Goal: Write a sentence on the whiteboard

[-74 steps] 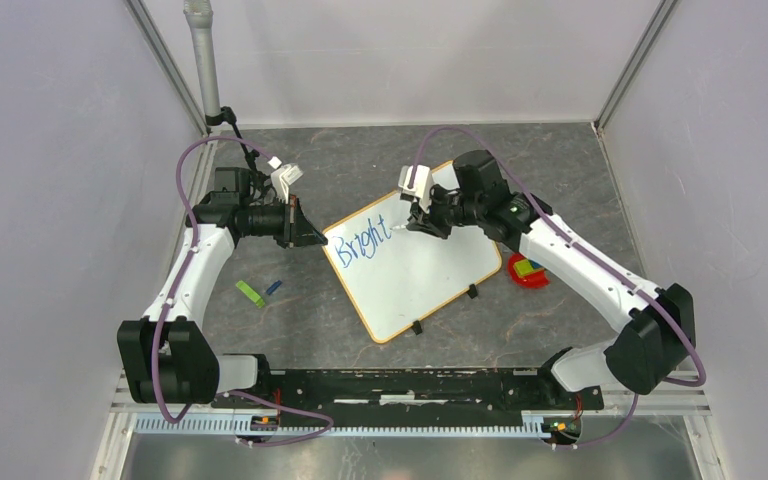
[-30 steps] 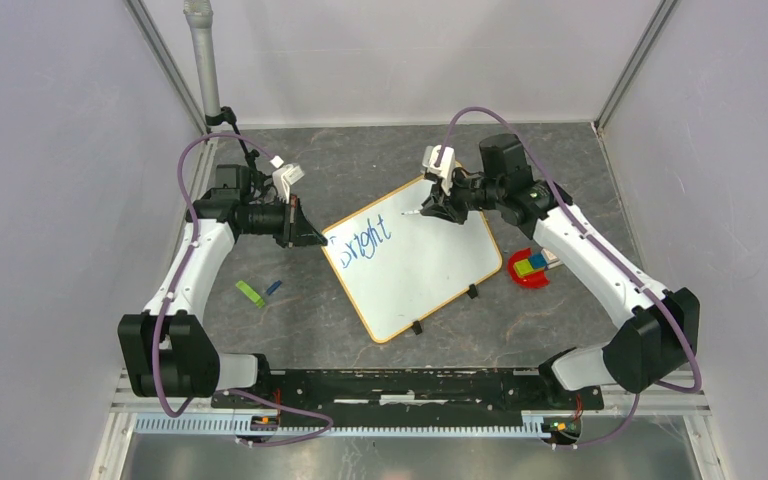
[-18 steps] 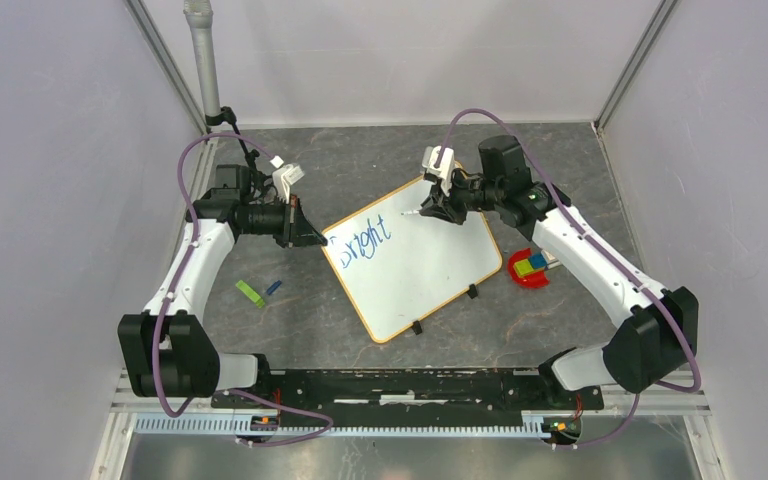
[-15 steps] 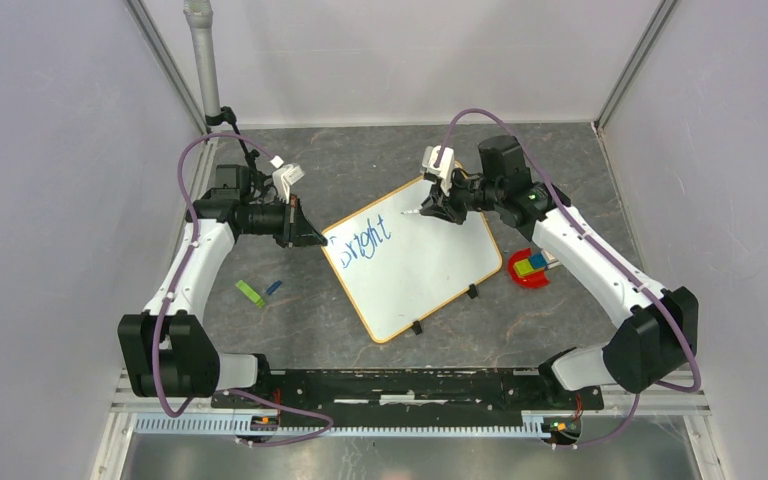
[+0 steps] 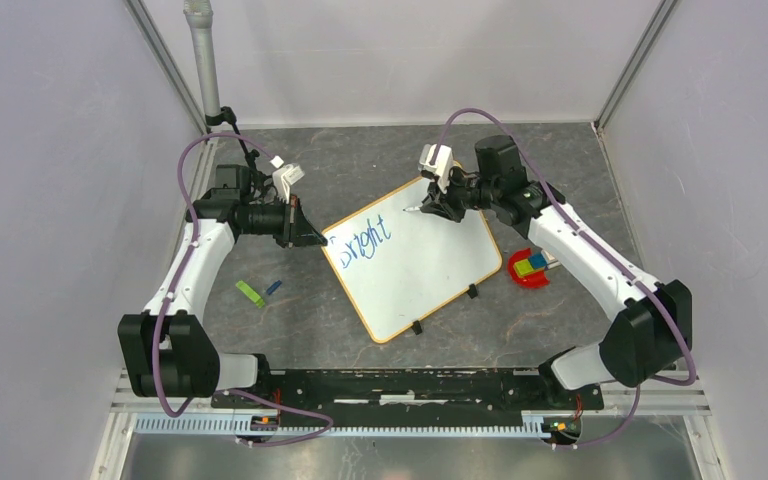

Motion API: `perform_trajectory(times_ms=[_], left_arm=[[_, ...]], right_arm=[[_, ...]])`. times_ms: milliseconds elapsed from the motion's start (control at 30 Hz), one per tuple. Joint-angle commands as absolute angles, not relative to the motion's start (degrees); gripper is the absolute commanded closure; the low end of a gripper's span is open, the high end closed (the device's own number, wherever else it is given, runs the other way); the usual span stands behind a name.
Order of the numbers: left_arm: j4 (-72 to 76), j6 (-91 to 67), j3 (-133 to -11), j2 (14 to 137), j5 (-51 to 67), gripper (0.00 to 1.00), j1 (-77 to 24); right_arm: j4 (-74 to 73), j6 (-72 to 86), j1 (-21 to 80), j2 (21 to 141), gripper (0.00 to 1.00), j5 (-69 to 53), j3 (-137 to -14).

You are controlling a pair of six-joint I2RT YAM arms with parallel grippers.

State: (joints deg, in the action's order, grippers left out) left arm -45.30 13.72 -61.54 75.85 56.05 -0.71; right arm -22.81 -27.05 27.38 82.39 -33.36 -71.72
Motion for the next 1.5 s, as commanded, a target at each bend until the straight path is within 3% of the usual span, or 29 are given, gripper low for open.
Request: perform_trajectory(times_ms=[0, 733, 1467], left_arm=[[-47.4, 19.2, -61.7, 76.5, 54.3, 0.98, -1.3], [-47.4, 19.5, -61.7, 76.6, 54.3, 0.98, -1.3], [-47.4, 19.3, -61.8, 76.3, 54.4, 0.98, -1.3]], right_arm=[[-21.0, -26.8, 27.8, 82.4, 1.00, -32.3, -71.3], [-20.4, -27.3, 32.1, 84.0, 1.00, -31.1, -72.0], [-22.2, -29.6, 29.6, 80.2, 1.00, -28.6, -67.2]])
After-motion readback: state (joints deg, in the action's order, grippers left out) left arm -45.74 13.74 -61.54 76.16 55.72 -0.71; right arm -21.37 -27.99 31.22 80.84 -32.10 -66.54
